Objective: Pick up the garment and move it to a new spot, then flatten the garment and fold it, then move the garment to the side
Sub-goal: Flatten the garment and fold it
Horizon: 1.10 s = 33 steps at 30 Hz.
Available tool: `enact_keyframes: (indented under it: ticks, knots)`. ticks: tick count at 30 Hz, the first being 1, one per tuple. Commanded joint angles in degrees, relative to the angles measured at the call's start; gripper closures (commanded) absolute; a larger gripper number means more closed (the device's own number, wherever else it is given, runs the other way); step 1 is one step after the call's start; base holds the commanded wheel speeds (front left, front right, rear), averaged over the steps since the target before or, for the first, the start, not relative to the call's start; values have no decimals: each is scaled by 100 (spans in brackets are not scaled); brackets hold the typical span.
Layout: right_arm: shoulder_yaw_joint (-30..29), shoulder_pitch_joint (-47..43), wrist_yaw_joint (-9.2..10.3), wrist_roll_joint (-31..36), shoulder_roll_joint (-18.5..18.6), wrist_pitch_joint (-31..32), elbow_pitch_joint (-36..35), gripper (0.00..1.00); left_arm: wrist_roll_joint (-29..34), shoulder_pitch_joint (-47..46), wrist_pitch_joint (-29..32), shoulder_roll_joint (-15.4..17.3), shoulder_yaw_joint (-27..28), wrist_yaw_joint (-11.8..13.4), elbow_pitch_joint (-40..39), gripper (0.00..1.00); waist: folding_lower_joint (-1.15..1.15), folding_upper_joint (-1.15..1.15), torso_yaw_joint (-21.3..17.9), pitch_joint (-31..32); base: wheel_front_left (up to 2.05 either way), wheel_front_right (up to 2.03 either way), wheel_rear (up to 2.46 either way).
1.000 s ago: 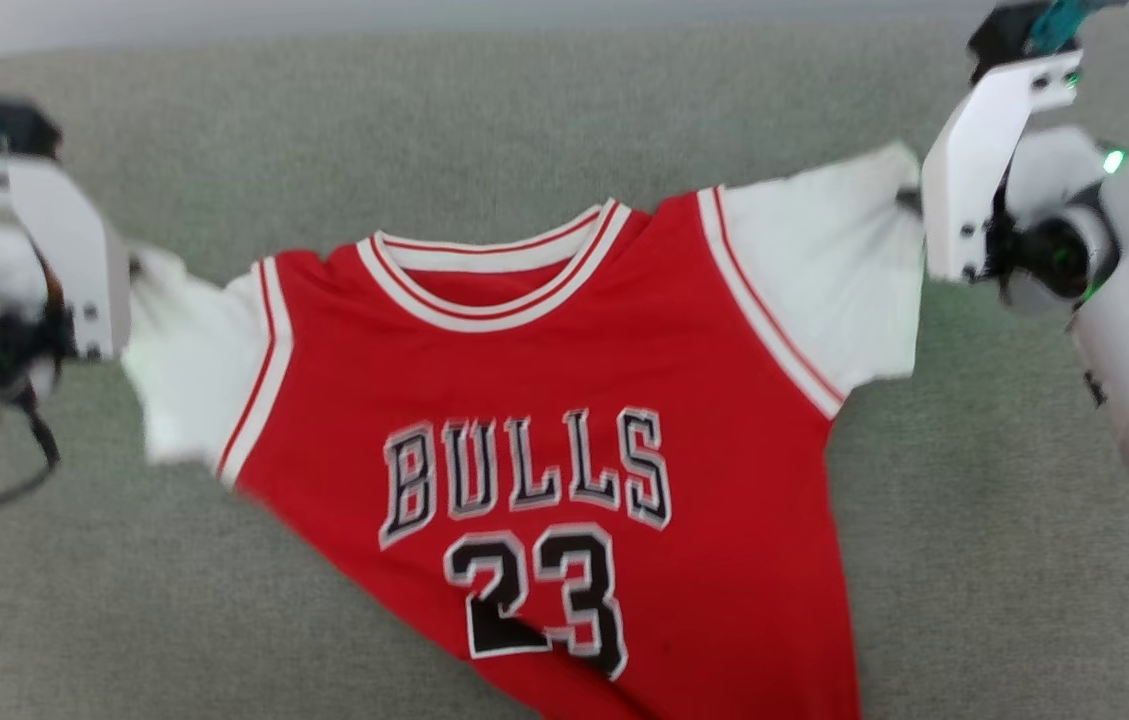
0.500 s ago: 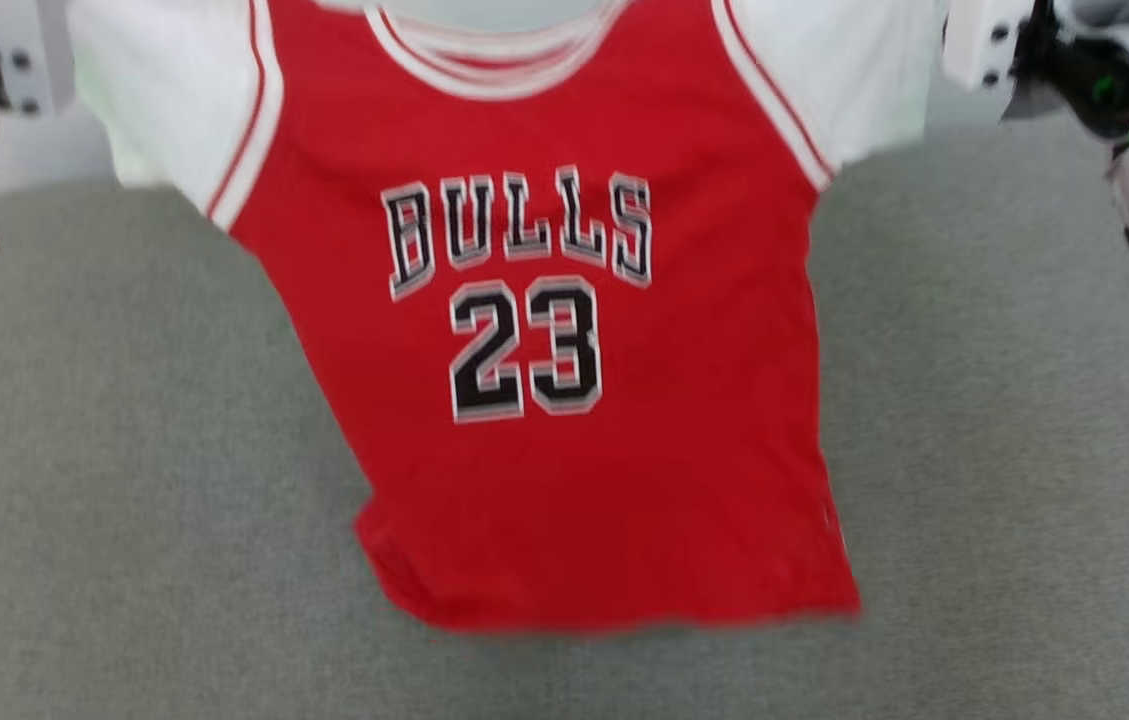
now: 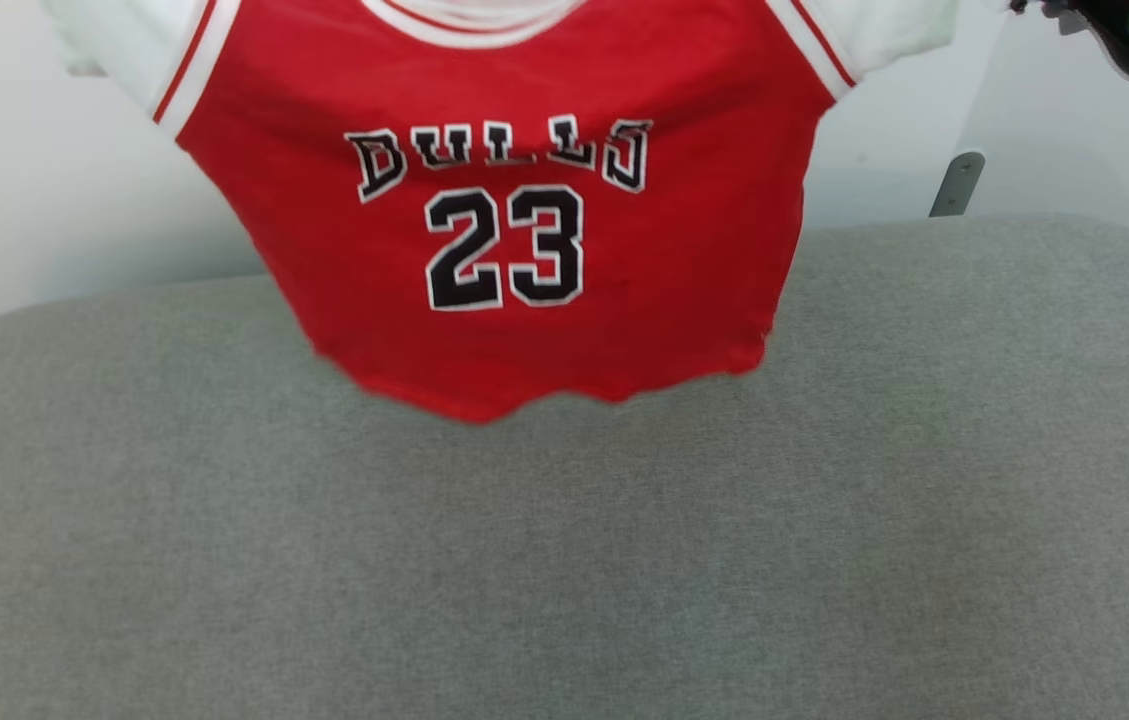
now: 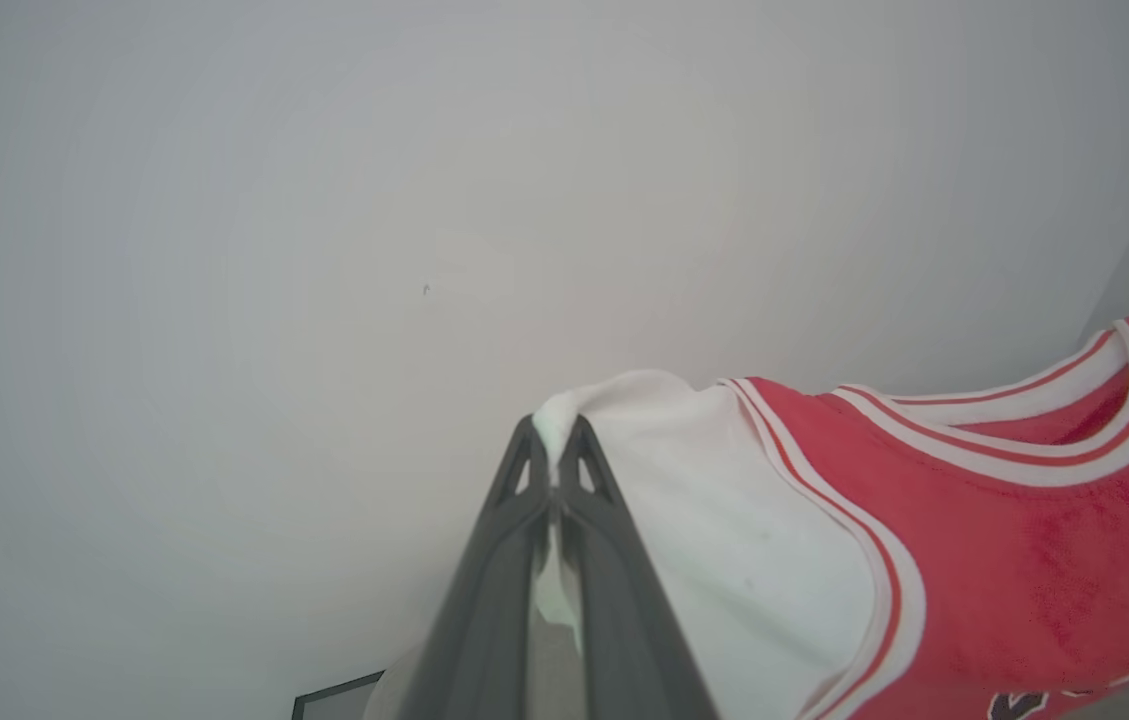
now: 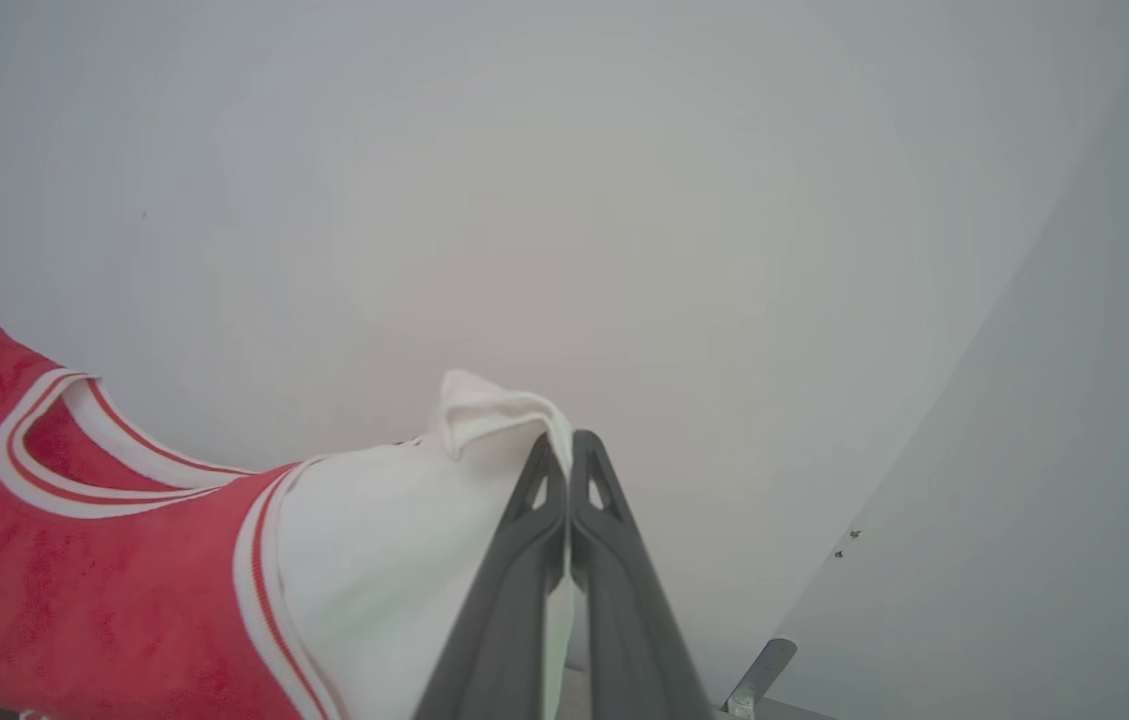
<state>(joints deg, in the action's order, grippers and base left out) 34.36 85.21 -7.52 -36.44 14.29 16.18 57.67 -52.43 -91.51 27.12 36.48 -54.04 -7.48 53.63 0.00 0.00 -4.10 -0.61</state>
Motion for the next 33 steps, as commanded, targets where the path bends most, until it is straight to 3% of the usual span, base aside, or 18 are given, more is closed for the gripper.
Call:
enact_keyframes:
  ticks: [1, 6, 11, 16, 22, 26, 28, 33]
  knots:
    - [39, 90, 6, -73, 41, -6, 21, 100, -18, -27, 1, 15, -17, 9, -8, 100, 0, 0, -27, 13, 0, 0, 0]
    - [122, 289, 6, -277, 101, -52, -31, 100, -56, -199, 92, -6, -38, 9, -106, 100, 0, 0, -22, -270, 0, 0, 0]
    - [189, 639, 6, -344, 158, -243, -87, 100, -62, -484, 82, -59, -8, 12, -229, 100, 0, 0, -20, -935, 0, 0, 0]
    - [225, 1067, 6, 33, 190, -1017, 218, 100, 125, -800, -277, -281, -15, 130, -169, 100, 0, 0, 56, -1667, 0, 0, 0]
    - [12, 1884, 6, 827, 207, -2666, 1060, 100, 497, -1459, -1495, -843, 65, 517, 127, 100, 0, 0, 336, -2455, 0, 0, 0]
    - [-249, 2678, 6, 1622, 353, -3118, 1287, 100, 775, -2197, -2444, -1104, 155, 717, 246, 100, 0, 0, 558, -3025, 0, 0, 0]
    - [-511, 3046, 6, 2132, 493, -3134, 843, 100, 825, -2531, -2884, -1226, 243, 703, 263, 100, 0, 0, 670, -3375, 0, 0, 0]
    - [-1315, 2579, 6, 3307, 517, -3124, -178, 100, 718, -2715, -3795, -1408, 447, 450, 386, 100, 0, 0, 862, -3968, 0, 0, 0]
